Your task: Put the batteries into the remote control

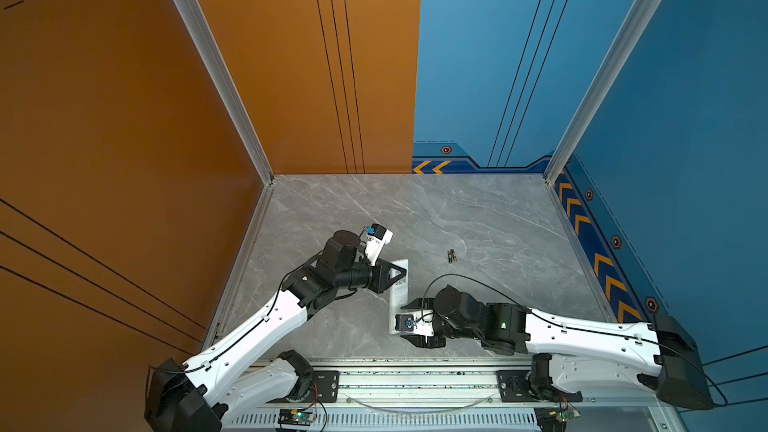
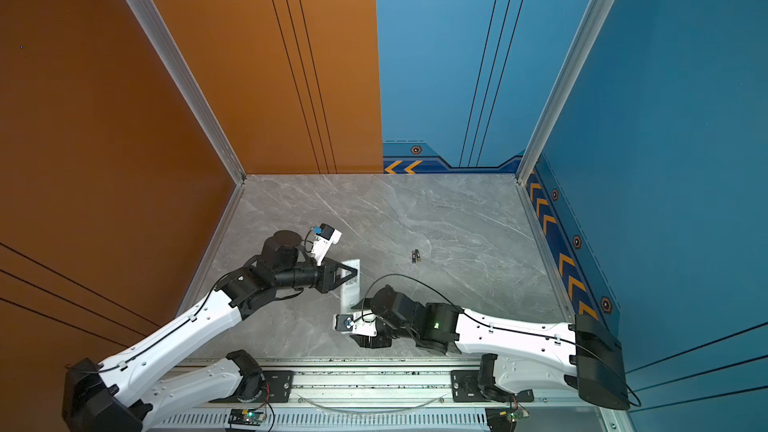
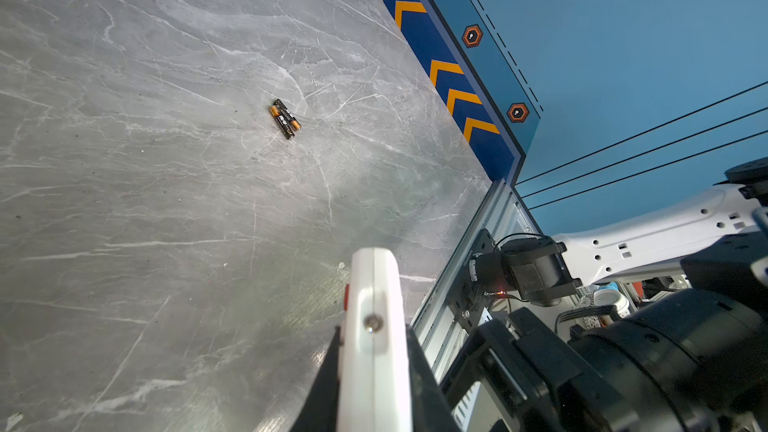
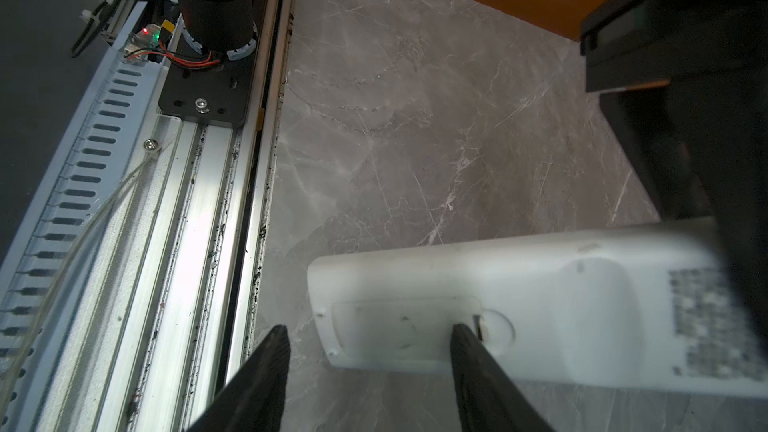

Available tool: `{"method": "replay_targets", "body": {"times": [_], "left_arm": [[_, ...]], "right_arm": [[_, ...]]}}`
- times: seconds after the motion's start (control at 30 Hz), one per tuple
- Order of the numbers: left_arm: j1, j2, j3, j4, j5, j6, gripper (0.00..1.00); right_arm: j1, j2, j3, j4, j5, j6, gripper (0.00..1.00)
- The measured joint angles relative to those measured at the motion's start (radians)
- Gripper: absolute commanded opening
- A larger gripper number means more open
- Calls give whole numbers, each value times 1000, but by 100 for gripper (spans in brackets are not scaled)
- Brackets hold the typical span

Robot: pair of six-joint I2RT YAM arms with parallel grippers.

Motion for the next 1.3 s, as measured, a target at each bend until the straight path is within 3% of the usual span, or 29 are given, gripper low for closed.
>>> {"method": "replay_targets", "body": {"times": [0.6,1.3], "left_arm": [[0,0,6,-14,-1,1,0],[-3,-13,5,-11,-7,0,0]], "right_arm": [[-11,-76,-26,72,0,3,64],[-39,-2,-26,121,-36,4,62]]}}
